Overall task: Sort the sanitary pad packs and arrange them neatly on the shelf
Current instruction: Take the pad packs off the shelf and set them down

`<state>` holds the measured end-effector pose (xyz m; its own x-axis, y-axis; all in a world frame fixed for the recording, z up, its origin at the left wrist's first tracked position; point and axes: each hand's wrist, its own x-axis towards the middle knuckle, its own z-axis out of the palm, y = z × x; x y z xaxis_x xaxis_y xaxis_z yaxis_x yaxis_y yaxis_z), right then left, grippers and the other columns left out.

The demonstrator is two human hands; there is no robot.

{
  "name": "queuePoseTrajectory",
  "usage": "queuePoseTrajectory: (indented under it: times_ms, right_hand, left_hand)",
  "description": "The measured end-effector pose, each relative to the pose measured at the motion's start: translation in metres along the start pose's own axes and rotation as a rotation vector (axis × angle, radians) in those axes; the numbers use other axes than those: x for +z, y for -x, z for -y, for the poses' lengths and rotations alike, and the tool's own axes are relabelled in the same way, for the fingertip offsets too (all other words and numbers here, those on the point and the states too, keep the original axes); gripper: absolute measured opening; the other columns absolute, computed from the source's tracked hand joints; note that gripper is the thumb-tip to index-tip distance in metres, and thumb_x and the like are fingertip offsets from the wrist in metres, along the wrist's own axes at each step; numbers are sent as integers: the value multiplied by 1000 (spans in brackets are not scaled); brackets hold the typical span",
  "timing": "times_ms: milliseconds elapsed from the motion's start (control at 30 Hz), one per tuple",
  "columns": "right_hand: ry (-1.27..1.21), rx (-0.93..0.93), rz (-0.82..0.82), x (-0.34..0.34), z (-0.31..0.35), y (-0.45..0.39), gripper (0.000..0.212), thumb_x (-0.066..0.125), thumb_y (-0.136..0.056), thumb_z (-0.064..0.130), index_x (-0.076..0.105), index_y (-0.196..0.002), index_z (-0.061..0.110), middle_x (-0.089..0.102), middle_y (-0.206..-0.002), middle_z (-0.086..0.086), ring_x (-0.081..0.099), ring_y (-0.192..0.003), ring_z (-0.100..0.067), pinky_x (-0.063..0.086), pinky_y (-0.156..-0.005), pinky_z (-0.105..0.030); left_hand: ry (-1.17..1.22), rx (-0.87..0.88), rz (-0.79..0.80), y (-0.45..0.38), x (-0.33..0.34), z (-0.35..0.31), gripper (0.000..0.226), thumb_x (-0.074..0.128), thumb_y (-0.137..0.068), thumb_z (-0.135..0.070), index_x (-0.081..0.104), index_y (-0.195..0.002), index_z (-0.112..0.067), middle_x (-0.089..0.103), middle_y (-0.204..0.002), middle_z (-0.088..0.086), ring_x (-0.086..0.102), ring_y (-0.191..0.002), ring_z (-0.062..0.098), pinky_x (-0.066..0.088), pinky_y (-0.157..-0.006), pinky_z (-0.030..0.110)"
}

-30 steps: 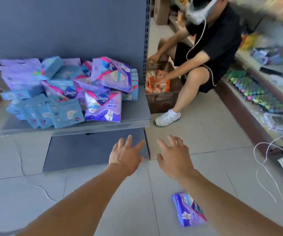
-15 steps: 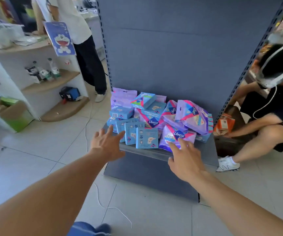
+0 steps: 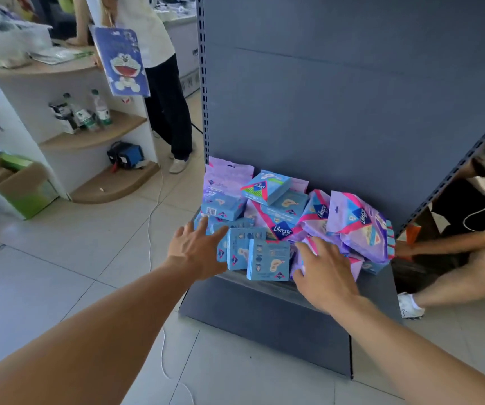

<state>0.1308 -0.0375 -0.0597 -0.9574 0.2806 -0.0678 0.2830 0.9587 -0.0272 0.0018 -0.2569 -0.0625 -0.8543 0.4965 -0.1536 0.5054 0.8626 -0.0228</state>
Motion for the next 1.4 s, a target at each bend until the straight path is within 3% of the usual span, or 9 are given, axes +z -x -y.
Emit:
queuePoseTrajectory:
  times_ms: [333,500,600,733,833,933,1067,1267,1400]
  right_hand:
    - [-20,182,15,13,-96,-4,58,52,-93,38,35,-145,22,36,-147,-9,36,-132,-33,43,-99,-44]
    - [-77,250,-12,17,-150,-10,51,54,-92,39,40,-137,20,38,-141,-9,37,-130,-32,45,-96,-46]
    - [-111,254,-29,18,-173,-22,49,57,-91,38,41,-132,18,41,-136,-10,41,-125,-32,48,-94,-46]
    - [-136,204,-45,19,-194,-52,50,60,-91,36,40,-134,18,42,-137,-12,43,-124,-33,49,-94,-47]
    - [-137,128,-64,21,-206,-75,48,56,-93,23,43,-139,23,38,-145,-10,41,-127,-35,46,-99,-48]
    - [-206,85,-91,24,-220,-95,50,55,-93,11,47,-141,24,39,-145,-9,40,-127,-35,44,-100,-49]
    - [-271,116,-111,27,-232,-119,49,57,-96,20,42,-142,25,40,-143,-7,41,-128,-33,45,-101,-46]
    - [-373,135,-41,45,-235,-136,71,66,-90,30,28,-149,29,32,-149,-10,35,-135,-36,44,-103,-49]
    - [-427,209,-29,49,-236,-141,99,77,-77,47,13,-152,31,15,-158,-13,22,-141,-43,39,-103,-53]
  left_hand:
    - [29,243,31,-62,16,-131,87,55,-81,-63,9,-152,-44,12,-161,11,25,-141,39,25,-114,45]
    - [78,235,43,-91,10,-183,87,56,-83,-64,11,-153,-41,14,-161,10,25,-141,38,26,-114,46]
    - [294,87,70,-101,11,-205,79,60,-84,-58,28,-148,-24,38,-147,13,39,-131,36,39,-104,45]
    - [786,-297,122,-121,15,-233,41,53,-94,-46,51,-110,-8,59,-112,14,54,-95,31,41,-76,33]
    - [1002,-455,150,-143,22,-246,47,48,-98,-42,58,-121,-2,62,-122,18,59,-106,34,42,-79,31]
    - [1173,-549,179,-162,30,-252,45,59,-93,-38,62,-119,-2,65,-120,17,61,-112,34,48,-89,33]
    - [1277,-688,146,-176,42,-258,44,69,-87,-34,58,-120,-7,65,-117,14,62,-107,32,52,-87,33]
    - [1399,-514,-62,-188,35,-257,29,70,-86,-30,58,-107,-14,65,-98,2,62,-83,20,45,-61,25]
    - [1460,-368,-112,-196,24,-257,38,62,-93,-13,49,-128,-23,62,-125,-1,62,-108,23,55,-89,39]
